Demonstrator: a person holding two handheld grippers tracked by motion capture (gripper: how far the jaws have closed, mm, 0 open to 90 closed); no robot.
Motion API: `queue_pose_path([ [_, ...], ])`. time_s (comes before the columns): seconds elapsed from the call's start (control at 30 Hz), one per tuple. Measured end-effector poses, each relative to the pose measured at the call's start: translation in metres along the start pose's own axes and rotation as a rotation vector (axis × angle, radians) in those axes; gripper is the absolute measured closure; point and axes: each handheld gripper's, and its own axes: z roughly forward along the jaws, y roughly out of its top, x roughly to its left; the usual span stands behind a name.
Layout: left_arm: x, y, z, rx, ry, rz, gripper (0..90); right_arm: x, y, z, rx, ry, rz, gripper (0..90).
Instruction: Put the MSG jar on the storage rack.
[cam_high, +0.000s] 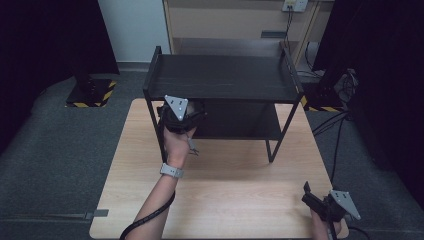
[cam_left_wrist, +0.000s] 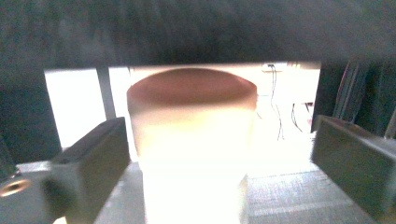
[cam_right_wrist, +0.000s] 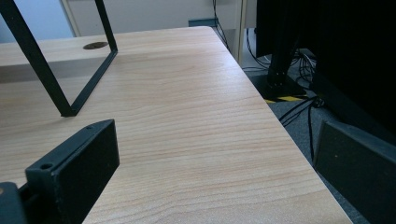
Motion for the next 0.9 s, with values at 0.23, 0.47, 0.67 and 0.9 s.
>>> queue_pose_path([
  [0.23,0.004,-0.019,-0.038,0.014,-0.025,-0.005,0.0,-0.001,-0.001,-0.001,-0.005,0.002,0.009,0.5],
  [0.47,0.023,-0.048,-0.068,0.013,-0.041,-0.009,0.0,-0.001,-0.001,-0.001,-0.007,0.004,0.015,0.5],
  [0.67,0.05,-0.08,-0.088,0.036,-0.053,-0.017,0.0,-0.001,-0.001,-0.001,-0.008,0.004,0.016,0.5],
  [0.9,0.083,-0.115,-0.114,0.072,-0.023,-0.021,0.0,0.0,-0.001,-0.001,-0.005,0.004,0.009,0.4],
])
